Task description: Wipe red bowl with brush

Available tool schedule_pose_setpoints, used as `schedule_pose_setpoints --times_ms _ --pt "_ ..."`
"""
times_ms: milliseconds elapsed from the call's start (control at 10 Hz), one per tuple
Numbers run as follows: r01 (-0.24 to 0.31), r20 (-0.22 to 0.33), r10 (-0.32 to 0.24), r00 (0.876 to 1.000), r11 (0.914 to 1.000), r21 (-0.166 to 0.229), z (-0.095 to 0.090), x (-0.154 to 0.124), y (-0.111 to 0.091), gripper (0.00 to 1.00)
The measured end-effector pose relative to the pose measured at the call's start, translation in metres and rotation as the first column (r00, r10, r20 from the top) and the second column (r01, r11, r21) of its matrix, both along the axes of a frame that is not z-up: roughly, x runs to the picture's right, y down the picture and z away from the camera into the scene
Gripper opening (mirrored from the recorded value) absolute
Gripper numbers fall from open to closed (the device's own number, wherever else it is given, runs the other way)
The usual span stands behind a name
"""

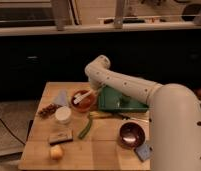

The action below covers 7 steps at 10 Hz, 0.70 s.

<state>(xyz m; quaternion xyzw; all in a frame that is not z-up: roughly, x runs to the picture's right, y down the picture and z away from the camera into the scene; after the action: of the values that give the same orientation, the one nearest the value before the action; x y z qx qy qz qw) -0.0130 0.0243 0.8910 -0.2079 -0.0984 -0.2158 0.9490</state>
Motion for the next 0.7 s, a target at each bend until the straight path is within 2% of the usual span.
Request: schedule_pose_setpoints --times_ms 300,400,700 --pt "-0.017 -0.022 0.016 1.000 0.9996 -0.021 0.002 0.021 0.009 0.01" --pt "-0.036 -0.046 0.035 0.998 0.9990 -0.027 0.004 0.038 0.011 0.01" --pt "-0.062 -0.085 0.060 0.995 0.9980 -0.015 0.015 0.048 -0.001 0.01"
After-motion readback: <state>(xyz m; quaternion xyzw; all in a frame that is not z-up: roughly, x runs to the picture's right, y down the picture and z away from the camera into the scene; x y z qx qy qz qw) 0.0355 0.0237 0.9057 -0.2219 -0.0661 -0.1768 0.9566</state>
